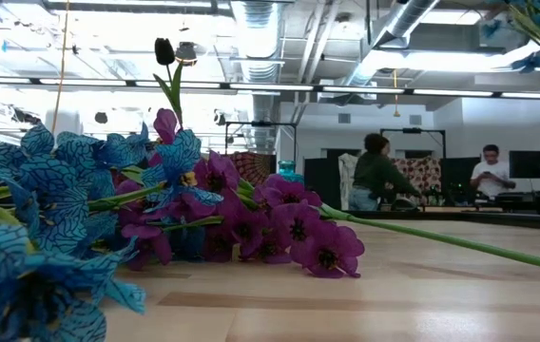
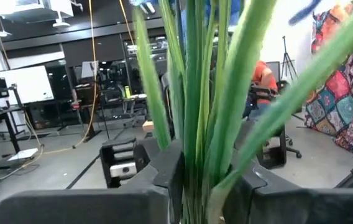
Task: Sort flowers into vase by color
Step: Put the top blue flower into the red vase
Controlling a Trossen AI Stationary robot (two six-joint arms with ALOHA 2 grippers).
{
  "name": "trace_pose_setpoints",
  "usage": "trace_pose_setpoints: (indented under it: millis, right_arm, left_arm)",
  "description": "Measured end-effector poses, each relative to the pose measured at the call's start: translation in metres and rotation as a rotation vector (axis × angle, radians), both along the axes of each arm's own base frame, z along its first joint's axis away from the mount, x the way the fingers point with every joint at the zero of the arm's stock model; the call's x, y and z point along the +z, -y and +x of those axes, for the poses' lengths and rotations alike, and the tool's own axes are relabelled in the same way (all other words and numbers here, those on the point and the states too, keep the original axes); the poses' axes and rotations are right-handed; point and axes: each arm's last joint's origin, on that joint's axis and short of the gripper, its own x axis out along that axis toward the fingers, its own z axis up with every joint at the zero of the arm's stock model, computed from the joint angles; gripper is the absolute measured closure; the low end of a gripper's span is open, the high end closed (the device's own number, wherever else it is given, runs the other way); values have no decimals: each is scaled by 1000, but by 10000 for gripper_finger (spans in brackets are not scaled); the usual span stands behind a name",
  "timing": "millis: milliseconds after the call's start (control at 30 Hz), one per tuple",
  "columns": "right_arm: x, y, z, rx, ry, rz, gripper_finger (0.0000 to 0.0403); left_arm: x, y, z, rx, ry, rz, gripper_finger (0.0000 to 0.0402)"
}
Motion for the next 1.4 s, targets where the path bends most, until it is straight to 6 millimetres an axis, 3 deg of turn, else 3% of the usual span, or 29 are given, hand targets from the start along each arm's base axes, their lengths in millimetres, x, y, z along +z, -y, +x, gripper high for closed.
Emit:
trace_pose_setpoints:
  millis: [233,733,1100,1400]
  right_arm:
    - [-4,3,10,-24,1,-35,138]
    - [1,1,2,-26,28,-42,138]
    - [-3,-3,11,12,8,-37,138]
    - [-3,-5,15,27,27,-41,138]
  left_arm:
    - [0,0,0,5,0,-3,324]
    - [1,19,0,-35,5,7,335]
    - [10,14,-2,-18,107,-1,339]
    - [3,14,1,-19,53,-12,339]
